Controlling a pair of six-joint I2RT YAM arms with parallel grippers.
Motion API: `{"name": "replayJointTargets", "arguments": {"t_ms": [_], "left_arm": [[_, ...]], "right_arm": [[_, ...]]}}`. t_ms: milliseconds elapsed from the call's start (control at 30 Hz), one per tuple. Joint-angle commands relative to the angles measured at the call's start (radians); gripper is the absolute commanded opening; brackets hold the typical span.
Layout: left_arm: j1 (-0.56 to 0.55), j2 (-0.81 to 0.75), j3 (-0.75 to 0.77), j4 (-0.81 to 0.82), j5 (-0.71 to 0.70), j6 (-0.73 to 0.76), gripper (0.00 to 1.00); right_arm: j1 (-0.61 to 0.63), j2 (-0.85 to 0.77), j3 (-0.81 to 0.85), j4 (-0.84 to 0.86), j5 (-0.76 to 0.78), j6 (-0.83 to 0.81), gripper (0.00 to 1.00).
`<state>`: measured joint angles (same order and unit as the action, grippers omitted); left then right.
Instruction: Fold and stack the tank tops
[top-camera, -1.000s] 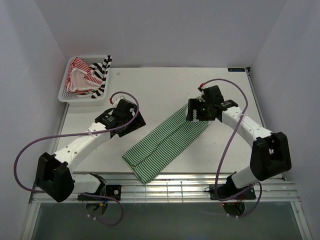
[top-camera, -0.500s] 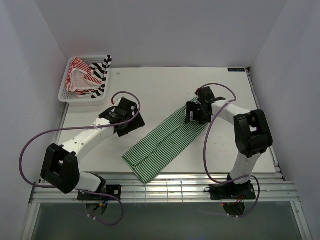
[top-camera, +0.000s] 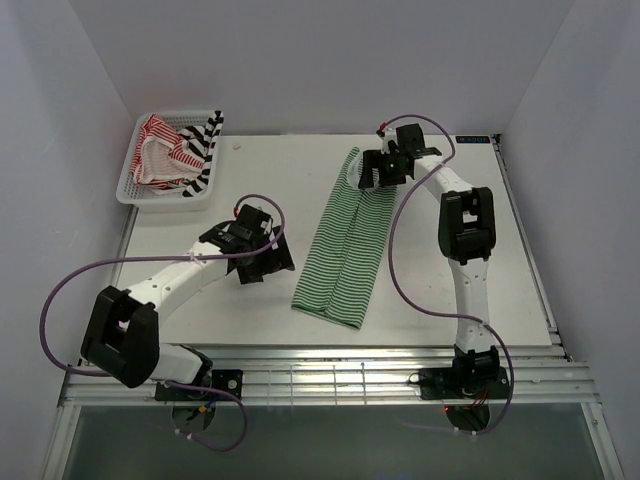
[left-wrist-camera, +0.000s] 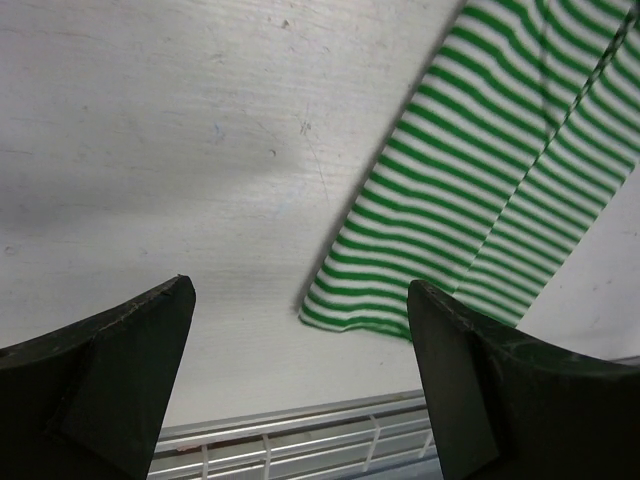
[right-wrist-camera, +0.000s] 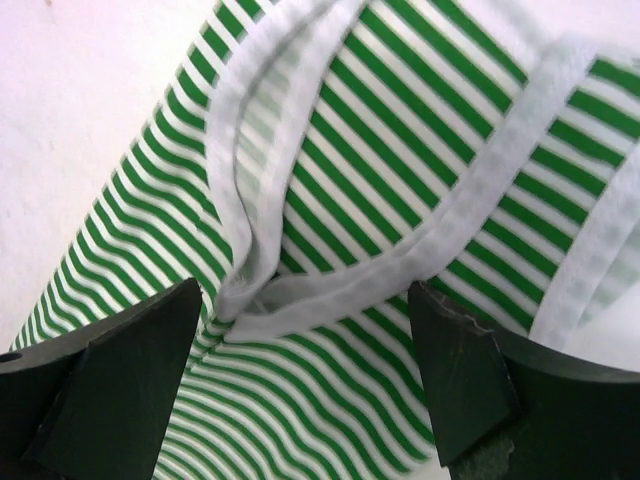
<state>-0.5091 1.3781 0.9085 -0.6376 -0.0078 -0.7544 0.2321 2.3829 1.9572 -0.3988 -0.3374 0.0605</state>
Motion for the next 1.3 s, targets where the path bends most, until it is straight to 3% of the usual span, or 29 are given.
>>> {"name": "replayJointTargets", "arguments": {"t_ms": [0, 67, 200, 400, 533, 633, 800, 967, 1100, 1167, 1267], "left_arm": [[0.006, -0.001, -0.034, 0.055, 0.124, 0.041, 0.98], [0.006, 0.006, -0.065, 0.085, 0.167, 0.040, 0.98], [0.006, 0.025, -0.111, 0.151, 0.223, 0.055, 0.98], [0.004, 0.073, -0.152, 0.268, 0.331, 0.075, 0.98], [-0.002, 0.093, -0.189, 0.309, 0.373, 0.078, 0.98], [-0.014, 0.122, -0.220, 0.348, 0.390, 0.078, 0.88], [-0.034, 0.182, -0.229, 0.355, 0.371, 0.061, 0.59], [-0.069, 0.182, -0.258, 0.381, 0.359, 0.038, 0.43], [-0.075, 0.180, -0.281, 0.392, 0.336, 0.010, 0.21], [-0.077, 0.180, -0.289, 0.409, 0.335, -0.008, 0.03], [-0.081, 0.177, -0.296, 0.421, 0.339, -0.029, 0.00]], "right_arm": [[0.001, 0.155, 0.237, -0.119, -0.113, -0.162, 0.90], [0.006, 0.162, 0.279, -0.118, -0.155, -0.166, 0.90], [0.006, 0.011, 0.183, -0.023, -0.190, -0.134, 0.90], [0.012, -0.229, 0.068, -0.052, -0.121, -0.113, 0.90], [0.013, -0.408, -0.122, -0.026, -0.043, -0.068, 0.90], [0.013, -0.557, -0.305, -0.005, 0.010, -0.015, 0.90], [0.013, -0.818, -0.655, 0.063, 0.040, 0.071, 0.90], [0.013, -1.017, -0.854, 0.052, 0.086, 0.120, 0.90], [0.018, -1.123, -1.000, 0.038, 0.048, 0.202, 0.90], [0.030, -1.180, -1.098, 0.026, 0.029, 0.229, 0.90], [0.067, -1.247, -1.229, 0.017, 0.000, 0.297, 0.90]]}}
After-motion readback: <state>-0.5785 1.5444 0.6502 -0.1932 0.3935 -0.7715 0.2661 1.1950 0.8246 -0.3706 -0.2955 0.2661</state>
